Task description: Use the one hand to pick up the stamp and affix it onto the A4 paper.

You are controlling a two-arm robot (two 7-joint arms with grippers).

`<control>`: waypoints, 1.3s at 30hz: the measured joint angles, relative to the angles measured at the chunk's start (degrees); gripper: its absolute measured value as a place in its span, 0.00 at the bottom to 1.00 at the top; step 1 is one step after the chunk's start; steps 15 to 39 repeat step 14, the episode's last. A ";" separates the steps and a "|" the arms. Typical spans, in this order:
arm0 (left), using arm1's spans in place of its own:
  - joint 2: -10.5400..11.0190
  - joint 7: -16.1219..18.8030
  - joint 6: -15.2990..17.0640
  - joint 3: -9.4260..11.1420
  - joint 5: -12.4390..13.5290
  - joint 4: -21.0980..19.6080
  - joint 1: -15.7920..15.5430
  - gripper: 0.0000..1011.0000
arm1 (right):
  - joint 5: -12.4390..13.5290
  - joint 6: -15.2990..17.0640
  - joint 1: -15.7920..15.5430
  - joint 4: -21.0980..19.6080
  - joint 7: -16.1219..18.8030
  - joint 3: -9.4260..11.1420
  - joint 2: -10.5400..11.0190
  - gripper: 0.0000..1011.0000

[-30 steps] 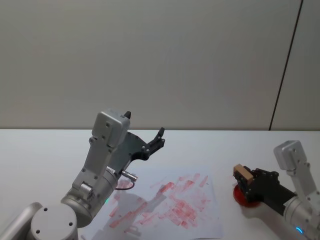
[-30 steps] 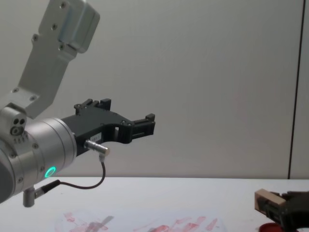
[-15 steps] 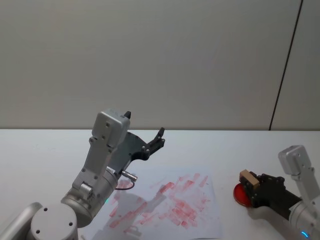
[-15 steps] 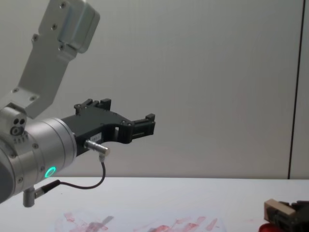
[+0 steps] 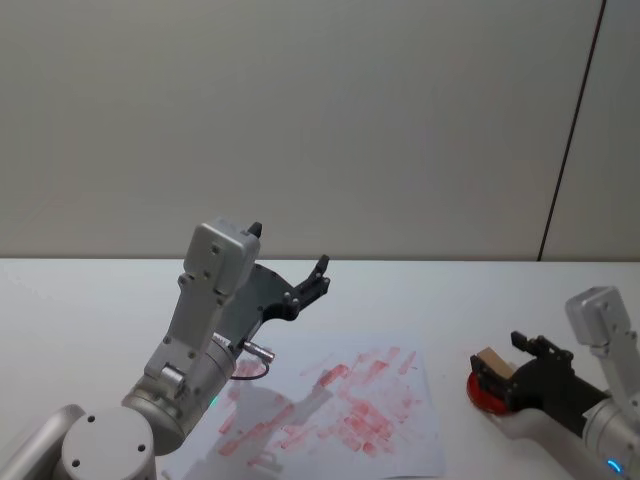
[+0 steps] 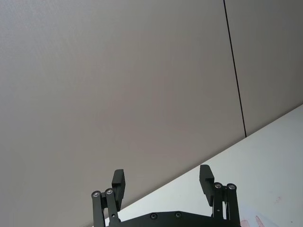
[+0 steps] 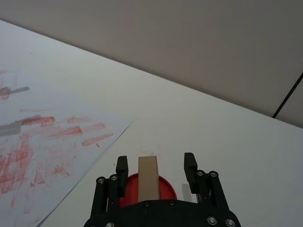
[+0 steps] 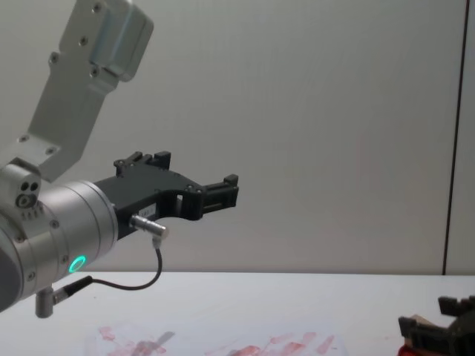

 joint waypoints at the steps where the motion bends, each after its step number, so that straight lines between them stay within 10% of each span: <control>1: 0.00 0.00 0.00 0.00 0.00 0.00 0.00 0.99 | 0.10 -0.07 -0.01 -0.13 -0.05 0.03 0.01 0.70; 12: 0.01 0.00 0.00 0.00 0.00 0.00 0.00 0.99 | 3.10 -2.61 -0.57 -4.25 -2.51 0.69 0.06 0.99; 39: 0.00 0.00 0.00 0.00 0.00 0.00 0.00 0.99 | 3.69 -3.08 -0.81 -5.55 -3.29 0.78 -0.01 0.99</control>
